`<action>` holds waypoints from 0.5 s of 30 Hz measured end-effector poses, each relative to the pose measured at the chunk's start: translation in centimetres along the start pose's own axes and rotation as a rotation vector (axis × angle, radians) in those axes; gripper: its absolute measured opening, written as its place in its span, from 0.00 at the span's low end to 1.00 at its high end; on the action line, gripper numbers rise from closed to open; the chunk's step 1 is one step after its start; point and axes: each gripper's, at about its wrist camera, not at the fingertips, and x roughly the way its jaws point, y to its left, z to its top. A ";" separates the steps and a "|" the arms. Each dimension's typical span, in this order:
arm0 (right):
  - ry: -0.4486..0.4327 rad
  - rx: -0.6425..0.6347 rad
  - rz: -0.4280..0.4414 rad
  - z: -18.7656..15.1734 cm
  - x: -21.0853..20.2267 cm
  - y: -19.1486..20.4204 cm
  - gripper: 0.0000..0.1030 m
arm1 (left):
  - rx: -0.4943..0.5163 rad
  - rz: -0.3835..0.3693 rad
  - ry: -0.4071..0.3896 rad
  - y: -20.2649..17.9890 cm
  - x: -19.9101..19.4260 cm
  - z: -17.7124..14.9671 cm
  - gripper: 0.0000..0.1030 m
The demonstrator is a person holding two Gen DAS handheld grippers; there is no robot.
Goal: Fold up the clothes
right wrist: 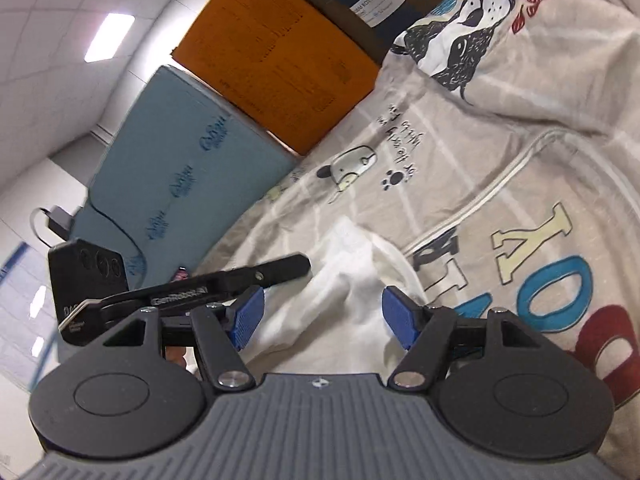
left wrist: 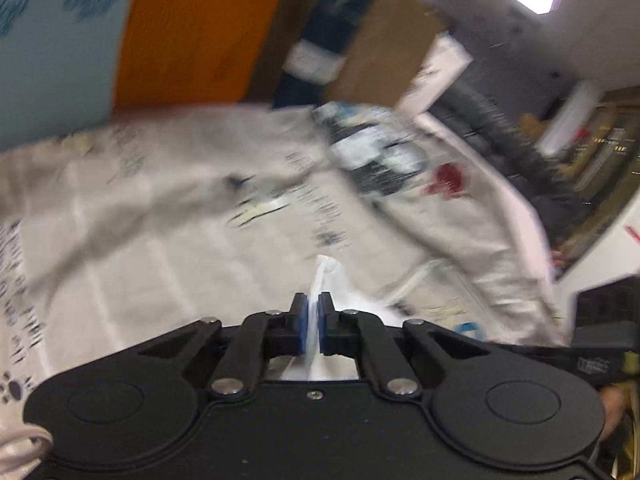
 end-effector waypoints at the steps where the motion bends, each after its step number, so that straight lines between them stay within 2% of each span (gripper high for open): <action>1: -0.015 0.012 0.008 0.1 -0.3 -0.2 0.62 | 0.022 -0.023 -0.018 -0.7 -0.4 0.0 0.05; 4: -0.083 0.056 0.006 0.2 -1.7 -0.7 0.62 | 0.139 -0.046 -0.055 -3.3 -1.5 -0.8 0.05; 8: -0.136 0.067 0.029 0.4 -3.1 -0.8 0.62 | 0.253 -0.061 -0.013 -6.0 -1.3 -3.6 0.05; 13: -0.096 0.022 -0.022 0.1 -3.0 -0.1 0.62 | 0.334 -0.008 0.026 -6.9 -0.2 -6.5 0.07; 15: -0.084 0.001 -0.041 -0.2 -3.0 0.1 0.62 | 0.323 -0.017 0.035 -6.8 -0.1 -7.0 0.08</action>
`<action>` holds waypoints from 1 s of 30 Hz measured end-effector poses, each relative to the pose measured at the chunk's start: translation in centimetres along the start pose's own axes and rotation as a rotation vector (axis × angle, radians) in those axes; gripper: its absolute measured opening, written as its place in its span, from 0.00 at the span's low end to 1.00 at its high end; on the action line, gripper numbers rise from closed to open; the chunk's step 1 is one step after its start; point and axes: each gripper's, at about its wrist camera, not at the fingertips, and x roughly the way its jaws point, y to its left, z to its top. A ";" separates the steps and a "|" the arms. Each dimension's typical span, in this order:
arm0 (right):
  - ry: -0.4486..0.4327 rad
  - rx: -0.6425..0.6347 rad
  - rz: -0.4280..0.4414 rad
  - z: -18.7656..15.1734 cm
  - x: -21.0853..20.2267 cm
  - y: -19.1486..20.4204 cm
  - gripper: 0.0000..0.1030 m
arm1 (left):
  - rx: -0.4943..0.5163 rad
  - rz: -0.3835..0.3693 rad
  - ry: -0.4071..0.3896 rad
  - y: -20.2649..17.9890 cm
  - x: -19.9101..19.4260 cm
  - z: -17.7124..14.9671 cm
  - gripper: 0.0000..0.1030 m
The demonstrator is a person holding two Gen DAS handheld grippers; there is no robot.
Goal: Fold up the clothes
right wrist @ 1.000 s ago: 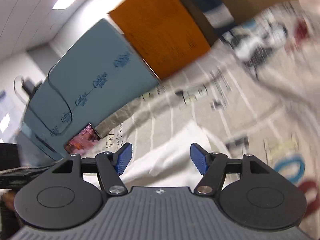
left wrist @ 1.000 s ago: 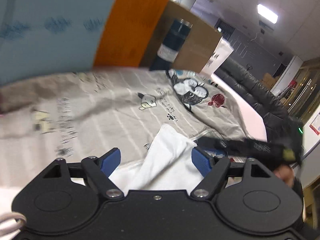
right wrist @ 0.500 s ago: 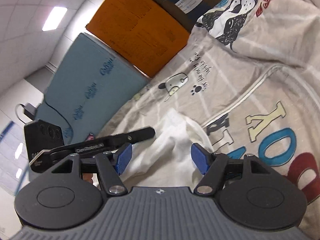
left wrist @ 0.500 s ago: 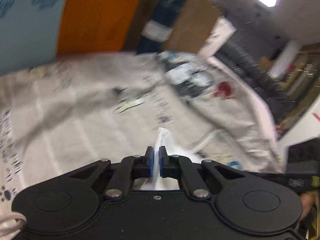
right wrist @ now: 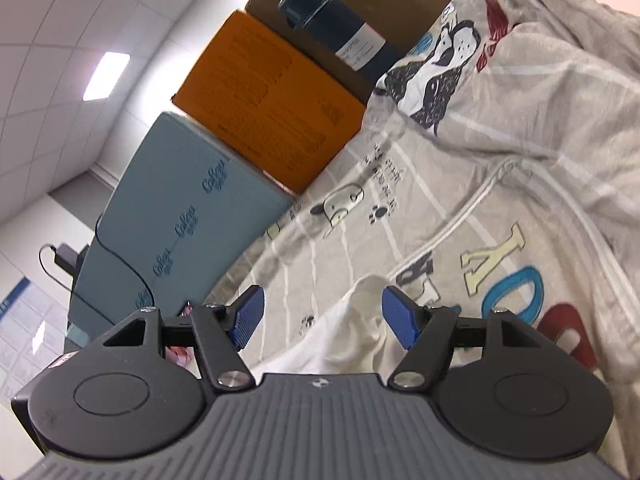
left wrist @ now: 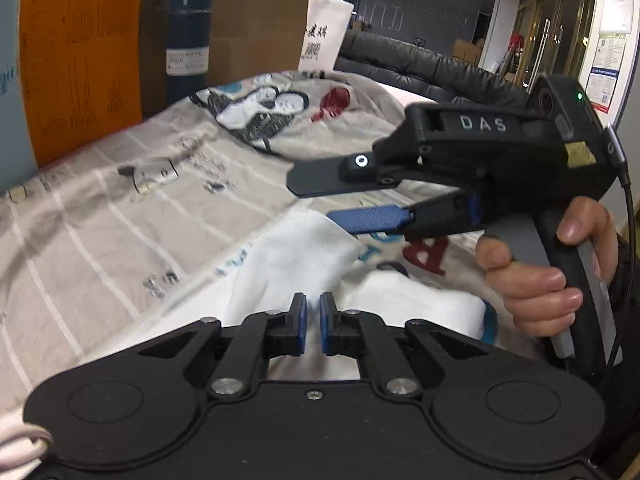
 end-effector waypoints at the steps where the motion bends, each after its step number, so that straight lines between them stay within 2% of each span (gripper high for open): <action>1: 0.006 -0.011 -0.009 -0.2 0.0 0.1 0.61 | -0.007 -0.003 -0.014 -0.1 -0.4 -0.1 0.08; 3: 0.014 -0.033 -0.028 -0.3 0.1 0.3 0.59 | -0.020 -0.009 -0.042 -0.2 -1.4 -0.3 0.11; 5: 0.025 -0.047 -0.054 -0.3 0.5 0.4 0.51 | -0.026 0.040 -0.075 -0.4 -2.7 -0.7 0.22; 6: 0.031 -0.057 -0.069 -0.4 0.8 0.4 0.48 | -0.028 0.064 -0.097 -0.5 -3.4 -0.9 0.25; 8: 0.046 -0.083 -0.099 -0.5 1.4 0.6 0.33 | -0.052 0.132 -0.124 -0.2 -4.8 -1.5 0.36; 9: 0.044 -0.099 -0.110 -0.6 1.4 0.7 0.12 | -0.068 0.174 -0.135 0.0 -5.4 -1.8 0.39; 10: 0.037 -0.115 -0.122 -0.7 1.2 0.8 0.06 | -0.084 0.213 -0.142 0.4 -5.9 -2.2 0.44; 11: 0.030 -0.131 -0.134 -0.7 1.0 1.0 0.05 | -0.100 0.245 -0.139 0.9 -6.2 -2.6 0.47; 13: 0.017 -0.158 -0.161 -0.8 0.5 1.2 0.05 | -0.139 0.298 -0.129 2.1 -6.6 -3.5 0.50; 16: 0.024 -0.186 -0.255 -0.9 0.4 1.5 0.05 | -0.210 0.359 -0.091 3.6 -6.2 -4.5 0.50; 18: 0.031 -0.228 -0.328 -1.2 0.7 1.7 0.08 | -0.212 0.370 -0.060 3.8 -5.6 -4.9 0.51; 20: 0.008 -0.270 -0.347 -1.3 0.4 2.1 0.11 | -0.205 0.378 -0.072 3.5 -5.7 -5.1 0.55; 22: -0.033 -0.341 -0.359 -1.6 -0.1 3.1 0.30 | -0.198 0.386 -0.084 3.2 -5.9 -5.2 0.63; 23: -0.046 -0.374 -0.353 -1.7 -0.2 3.6 0.45 | -0.198 0.400 -0.088 2.9 -6.0 -5.2 0.68; 24: -0.055 -0.404 -0.342 -1.9 -0.4 4.1 0.50 | -0.197 0.414 -0.091 2.7 -6.2 -5.1 0.70; 27: -0.015 -0.465 -0.305 -2.1 0.4 5.3 0.54 | -0.204 0.459 -0.086 2.3 -6.4 -5.0 0.78; 30: 0.018 -0.500 -0.323 -2.4 1.9 5.6 0.55 | -0.214 0.501 -0.066 2.1 -6.3 -5.0 0.87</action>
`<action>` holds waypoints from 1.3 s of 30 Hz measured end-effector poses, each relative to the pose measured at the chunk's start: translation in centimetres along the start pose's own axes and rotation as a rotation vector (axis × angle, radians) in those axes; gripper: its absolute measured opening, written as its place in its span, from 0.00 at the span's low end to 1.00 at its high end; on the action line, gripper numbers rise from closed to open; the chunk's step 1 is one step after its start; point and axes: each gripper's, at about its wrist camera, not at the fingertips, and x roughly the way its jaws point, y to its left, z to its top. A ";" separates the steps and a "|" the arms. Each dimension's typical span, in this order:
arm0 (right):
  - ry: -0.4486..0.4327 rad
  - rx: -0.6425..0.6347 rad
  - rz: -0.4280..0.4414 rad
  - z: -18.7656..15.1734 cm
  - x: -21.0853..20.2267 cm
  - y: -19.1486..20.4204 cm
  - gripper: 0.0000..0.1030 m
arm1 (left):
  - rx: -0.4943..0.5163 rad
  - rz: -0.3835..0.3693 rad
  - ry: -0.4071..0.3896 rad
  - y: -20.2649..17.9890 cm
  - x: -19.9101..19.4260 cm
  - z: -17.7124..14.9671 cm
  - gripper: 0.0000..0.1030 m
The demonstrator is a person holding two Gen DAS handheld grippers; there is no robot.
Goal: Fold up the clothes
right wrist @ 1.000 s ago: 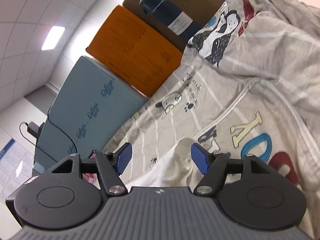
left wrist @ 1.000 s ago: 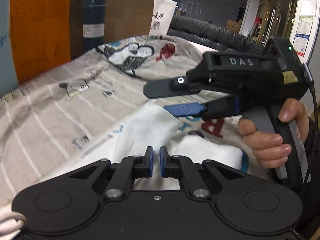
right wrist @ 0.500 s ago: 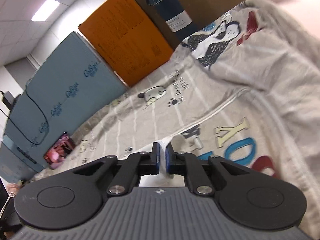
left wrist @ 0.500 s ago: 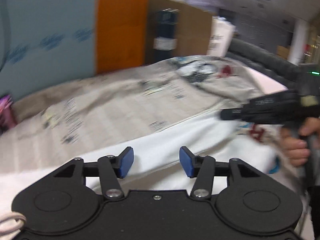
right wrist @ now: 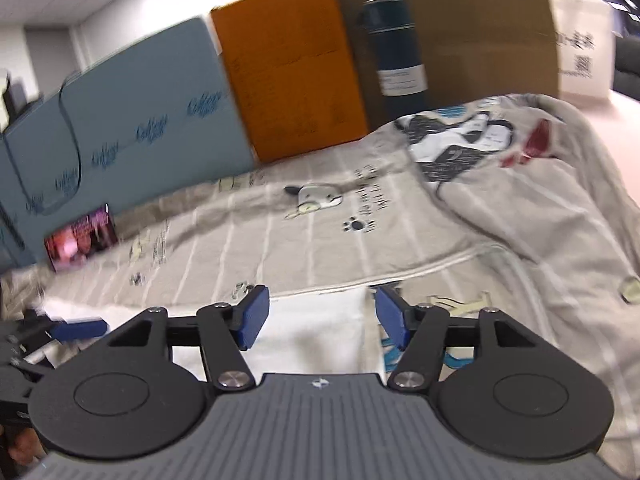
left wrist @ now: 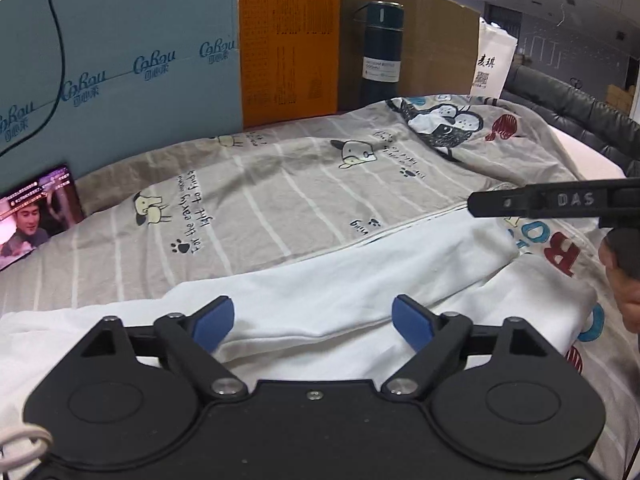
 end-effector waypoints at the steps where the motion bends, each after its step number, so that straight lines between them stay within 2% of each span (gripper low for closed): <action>1: 0.010 -0.012 -0.004 0.0 0.4 0.2 0.55 | -0.001 0.010 0.004 0.0 0.0 0.0 0.88; 7: 0.068 -0.048 -0.060 -0.2 2.4 0.3 0.55 | 0.014 0.033 0.043 -0.1 0.8 -0.5 0.91; 13: 0.085 -0.043 -0.079 -0.4 2.8 -0.7 0.55 | 0.035 0.054 0.044 -0.5 0.8 -0.7 0.93; 18: 0.090 -0.054 -0.080 -0.3 2.8 -0.8 0.56 | 0.051 0.059 -0.002 -1.5 -1.1 -0.3 0.93; 21: 0.095 -0.070 -0.076 -0.2 2.8 -0.8 0.56 | 0.077 0.022 -0.040 -2.9 -2.6 -0.3 0.94; 24: 0.104 -0.074 -0.016 0.3 2.6 -1.4 0.56 | 0.133 -0.032 -0.088 -5.0 -4.1 -1.1 0.94; 26: 0.096 -0.045 0.054 0.7 2.4 -2.5 0.56 | 0.207 -0.050 -0.106 -7.0 -4.6 -1.8 0.94; 28: 0.084 0.002 0.131 1.3 2.4 -3.7 0.56 | 0.308 -0.046 -0.111 -9.3 -4.5 -2.6 0.94; 31: 0.077 0.081 0.243 1.8 2.8 -5.2 0.56 | 0.407 -0.044 -0.101 -12.0 -3.8 -3.7 0.94; 34: 0.092 0.152 0.346 2.1 4.2 -6.2 0.56 | 0.463 -0.065 -0.101 -13.9 -3.1 -4.2 0.94; 37: 0.094 0.168 0.324 2.2 5.2 -6.8 0.57 | 0.506 -0.060 -0.110 -15.3 -2.4 -4.4 0.94; 39: 0.114 0.190 0.362 1.9 5.8 -7.5 0.57 | 0.519 -0.049 -0.120 -15.9 -1.9 -4.2 0.94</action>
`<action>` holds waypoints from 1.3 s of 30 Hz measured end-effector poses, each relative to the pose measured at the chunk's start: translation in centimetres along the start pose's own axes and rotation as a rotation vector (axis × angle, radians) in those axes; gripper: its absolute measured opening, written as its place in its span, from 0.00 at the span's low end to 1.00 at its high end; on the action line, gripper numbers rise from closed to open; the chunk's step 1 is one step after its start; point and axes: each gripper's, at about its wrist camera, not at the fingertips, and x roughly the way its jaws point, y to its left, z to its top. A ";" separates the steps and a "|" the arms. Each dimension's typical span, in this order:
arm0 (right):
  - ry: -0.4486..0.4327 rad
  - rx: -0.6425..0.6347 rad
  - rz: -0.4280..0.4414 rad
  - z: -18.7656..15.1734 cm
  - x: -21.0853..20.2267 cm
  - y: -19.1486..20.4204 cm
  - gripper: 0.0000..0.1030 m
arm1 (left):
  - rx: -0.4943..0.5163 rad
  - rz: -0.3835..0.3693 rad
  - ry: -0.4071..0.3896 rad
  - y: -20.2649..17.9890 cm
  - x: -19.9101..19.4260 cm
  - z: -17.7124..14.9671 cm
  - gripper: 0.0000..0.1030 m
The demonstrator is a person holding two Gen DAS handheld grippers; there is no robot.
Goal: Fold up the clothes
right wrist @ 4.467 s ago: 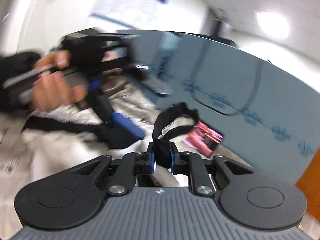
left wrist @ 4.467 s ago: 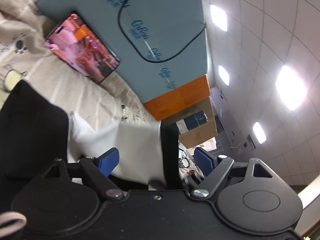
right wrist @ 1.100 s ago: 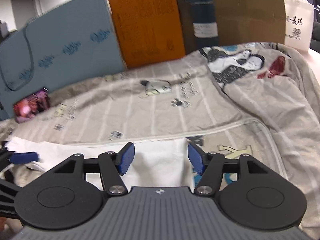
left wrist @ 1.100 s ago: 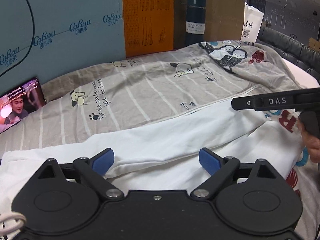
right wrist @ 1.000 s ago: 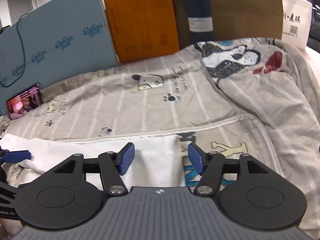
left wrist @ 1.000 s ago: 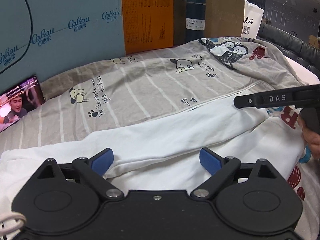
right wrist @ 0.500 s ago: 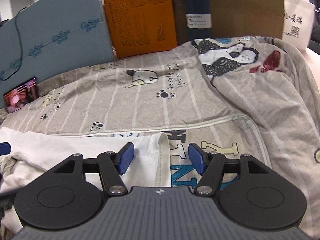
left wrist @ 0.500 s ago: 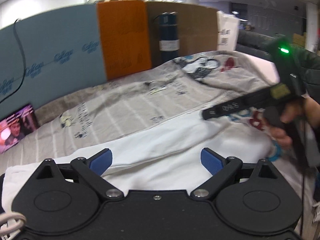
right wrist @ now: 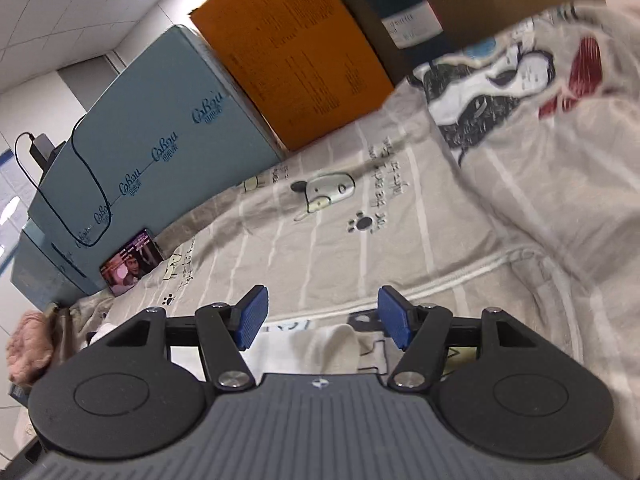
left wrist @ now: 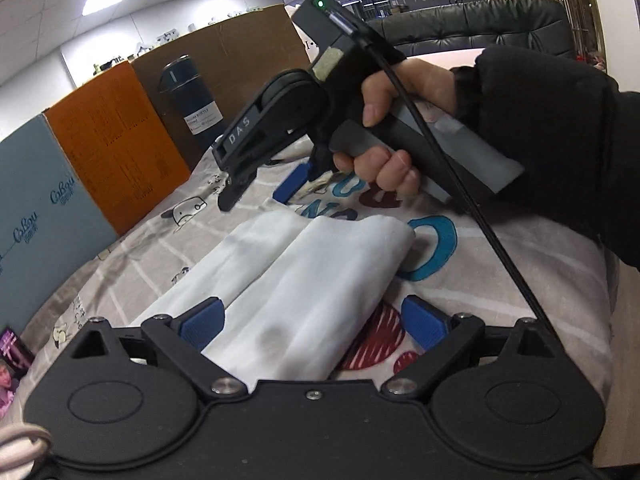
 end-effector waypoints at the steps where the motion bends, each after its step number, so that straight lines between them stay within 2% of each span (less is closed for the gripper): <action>1: 0.002 0.008 0.015 -0.1 0.0 -0.2 0.57 | 0.001 0.008 -0.005 -0.1 0.3 0.2 0.94; 4: -0.008 0.022 0.044 -0.7 -0.1 -0.4 0.57 | -0.028 0.036 -0.023 0.1 1.6 0.8 0.93; 6: -0.011 0.017 0.056 -1.0 -0.3 -0.4 0.54 | -0.066 0.057 -0.031 0.4 2.4 1.1 0.88; 9: 0.001 -0.036 0.052 -1.7 -0.3 0.5 0.47 | -0.092 0.022 -0.030 0.6 2.8 1.1 0.70; 11: 0.007 -0.069 0.044 -2.1 -0.3 0.9 0.38 | -0.113 -0.006 -0.033 1.1 2.8 1.1 0.43; 12: 0.010 -0.085 0.040 -2.3 -0.2 1.2 0.33 | -0.133 -0.018 -0.032 1.4 2.8 1.1 0.38; 14: 0.001 -0.103 0.023 -2.6 -0.3 1.5 0.22 | -0.173 -0.042 -0.033 2.0 2.8 1.0 0.19; 15: -0.004 -0.110 0.019 -2.7 -0.3 1.6 0.16 | -0.191 -0.037 -0.043 2.3 2.6 1.0 0.16; 16: -0.013 -0.122 0.016 -2.9 -0.4 1.8 0.14 | -0.209 -0.031 -0.054 2.7 2.4 1.0 0.13; 19: -0.058 -0.159 0.017 -3.0 -1.0 3.0 0.11 | -0.251 -0.016 -0.091 3.2 1.3 0.9 0.11; 23: -0.146 -0.131 0.059 -2.4 -2.6 4.9 0.11 | -0.292 -0.001 -0.159 4.1 -1.2 0.7 0.11; 27: -0.197 -0.124 0.056 -1.8 -2.8 8.6 0.10 | -0.352 0.058 -0.233 4.8 -4.2 -0.2 0.11; 33: -0.225 -0.207 0.100 -1.8 -2.2 15.9 0.09 | -0.456 0.127 -0.328 6.9 -9.1 -2.5 0.11; 39: -0.198 -0.275 0.126 -2.9 0.5 23.6 0.08 | -0.576 0.252 -0.395 10.0 -14.1 -6.2 0.11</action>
